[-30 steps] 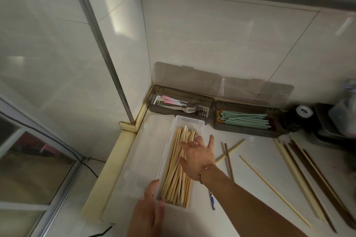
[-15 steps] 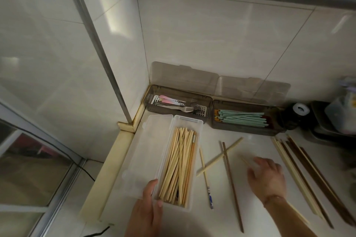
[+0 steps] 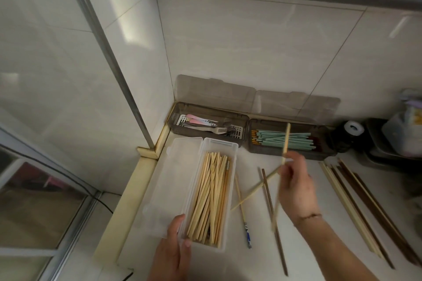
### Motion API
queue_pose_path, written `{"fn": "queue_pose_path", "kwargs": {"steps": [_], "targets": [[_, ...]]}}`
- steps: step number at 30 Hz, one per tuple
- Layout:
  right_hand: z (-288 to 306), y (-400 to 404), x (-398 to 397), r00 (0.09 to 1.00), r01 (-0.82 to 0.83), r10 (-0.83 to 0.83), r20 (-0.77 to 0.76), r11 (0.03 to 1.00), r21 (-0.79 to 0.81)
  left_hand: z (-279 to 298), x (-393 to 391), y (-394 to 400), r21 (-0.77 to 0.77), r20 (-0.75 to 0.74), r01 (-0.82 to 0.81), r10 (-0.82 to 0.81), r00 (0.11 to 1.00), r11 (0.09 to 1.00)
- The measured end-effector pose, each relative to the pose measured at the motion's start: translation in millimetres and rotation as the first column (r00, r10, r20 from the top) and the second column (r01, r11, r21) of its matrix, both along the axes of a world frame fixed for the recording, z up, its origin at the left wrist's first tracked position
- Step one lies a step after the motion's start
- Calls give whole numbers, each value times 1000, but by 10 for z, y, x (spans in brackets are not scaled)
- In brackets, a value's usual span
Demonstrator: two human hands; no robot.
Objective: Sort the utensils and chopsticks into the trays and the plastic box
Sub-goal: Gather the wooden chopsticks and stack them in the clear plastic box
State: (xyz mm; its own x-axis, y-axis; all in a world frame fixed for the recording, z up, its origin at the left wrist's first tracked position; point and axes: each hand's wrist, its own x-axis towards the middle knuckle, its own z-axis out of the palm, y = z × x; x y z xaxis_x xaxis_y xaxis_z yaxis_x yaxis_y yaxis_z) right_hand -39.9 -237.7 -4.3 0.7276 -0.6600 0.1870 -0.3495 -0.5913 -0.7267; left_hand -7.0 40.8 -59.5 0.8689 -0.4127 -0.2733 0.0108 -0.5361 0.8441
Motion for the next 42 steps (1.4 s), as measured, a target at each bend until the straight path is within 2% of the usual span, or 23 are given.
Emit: {"fn": "queue_pose_path", "kwargs": {"steps": [2, 4, 7, 9, 12, 14, 15, 17, 18, 20, 21, 22, 24, 26, 29, 32, 37, 40, 42], "targets": [[114, 297, 262, 992, -110, 105, 74, 992, 68, 71, 30, -44, -17, -48, -28, 27, 998, 999], [100, 572, 459, 977, -213, 212, 31, 977, 19, 134, 46, -94, -14, -101, -56, 54, 993, 998], [-77, 808, 654, 946, -305, 287, -153, 945, -114, 122, 83, -68, 29, -148, -52, 55, 987, 998], [-198, 854, 711, 894, -360, 298, -335, 922, -141, 57, 80, -30, 70, -106, -69, 76, 991, 995], [-315, 861, 716, 725, -509, 325, -607, 846, -156, -39, 49, 23, 62, -54, -35, 38, 998, 997], [-348, 846, 711, 642, -587, 326, -694, 792, -170, -114, 23, 56, 89, -9, -10, 11, 1000, 996], [-355, 829, 712, 631, -601, 329, -703, 780, -174, -137, 17, 70, 103, 8, -8, 7, 1000, 995], [-368, 795, 710, 665, -601, 382, -642, 783, -157, -126, 17, 79, 120, 4, 1, -1, 1000, 993], [-374, 780, 692, 721, -580, 426, -548, 802, -140, -127, 21, 79, 130, 6, 3, -3, 1000, 991], [-399, 729, 605, 877, -462, 423, -226, 873, -158, -95, 38, 40, 133, -9, 1, 0, 1000, 991], [-425, 689, 538, 932, -361, 354, -72, 911, -198, -97, 48, 20, 143, -15, 10, -8, 1000, 990], [-455, 642, 462, 964, -255, 265, 17, 942, -219, -91, 60, 4, 153, -46, 18, -11, 999, 988], [-528, 544, 295, 992, -127, 125, -23, 974, -185, -77, 62, -11, 146, -85, 23, -11, 996, 989], [-614, 477, 119, 982, -101, 69, -176, 979, -177, -59, 53, -28, 125, -62, 22, -14, 998, 992], [-715, 493, -81, 911, -207, 105, -398, 953, -221, -84, 48, -13, 83, -63, -8, 14, 998, 997], [-779, 556, -157, 840, -295, 107, -532, 912, -284, -124, -4, 19, 55, 49, 19, -22, 999, 998], [-744, 619, -176, 801, -372, 115, -588, 865, -337, -231, -42, 73, 57, 128, 27, -34, 991, 998], [-724, 613, -238, 824, -401, 135, -551, 824, -399, -252, -61, 70, 61, 169, 15, -25, 985, 998], [-718, 589, -299, 832, -418, 184, -523, 828, -373, -262, -66, 79, 56, 193, 15, -26, 981, 998]]}}
